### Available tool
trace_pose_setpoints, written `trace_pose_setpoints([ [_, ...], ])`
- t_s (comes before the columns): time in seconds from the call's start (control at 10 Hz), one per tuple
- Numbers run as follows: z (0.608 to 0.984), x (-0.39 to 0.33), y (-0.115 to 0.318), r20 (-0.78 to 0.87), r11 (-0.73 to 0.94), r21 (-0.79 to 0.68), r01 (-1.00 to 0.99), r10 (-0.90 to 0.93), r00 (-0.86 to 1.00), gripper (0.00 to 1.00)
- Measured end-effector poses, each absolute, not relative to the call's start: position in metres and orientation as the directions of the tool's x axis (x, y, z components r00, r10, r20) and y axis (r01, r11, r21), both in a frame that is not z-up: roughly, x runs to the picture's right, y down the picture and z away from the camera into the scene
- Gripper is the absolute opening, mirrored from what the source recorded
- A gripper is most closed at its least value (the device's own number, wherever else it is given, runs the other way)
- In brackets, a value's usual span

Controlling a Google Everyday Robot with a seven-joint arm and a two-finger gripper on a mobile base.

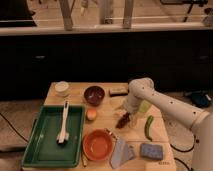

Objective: Place grapes in table surface

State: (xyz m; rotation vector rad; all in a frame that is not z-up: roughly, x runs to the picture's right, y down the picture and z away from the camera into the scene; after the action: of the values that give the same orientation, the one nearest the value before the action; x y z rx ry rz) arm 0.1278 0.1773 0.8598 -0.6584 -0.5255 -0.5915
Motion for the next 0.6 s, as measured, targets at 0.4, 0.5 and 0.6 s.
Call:
trace_pose_setpoints([
  [0.4,0.8568,0.1292,0.1730,0.625,0.670,-0.358,0.650,-0.345,0.700,0.80],
  [0.5,0.8568,0.1294,0.1731,0.625,0.670,-0.358,0.650,-0.345,0.700,0.80],
  [0.6,0.8570,0.1278,0.1727,0.626,0.669,-0.357,0.652,-0.346,0.698,0.80],
])
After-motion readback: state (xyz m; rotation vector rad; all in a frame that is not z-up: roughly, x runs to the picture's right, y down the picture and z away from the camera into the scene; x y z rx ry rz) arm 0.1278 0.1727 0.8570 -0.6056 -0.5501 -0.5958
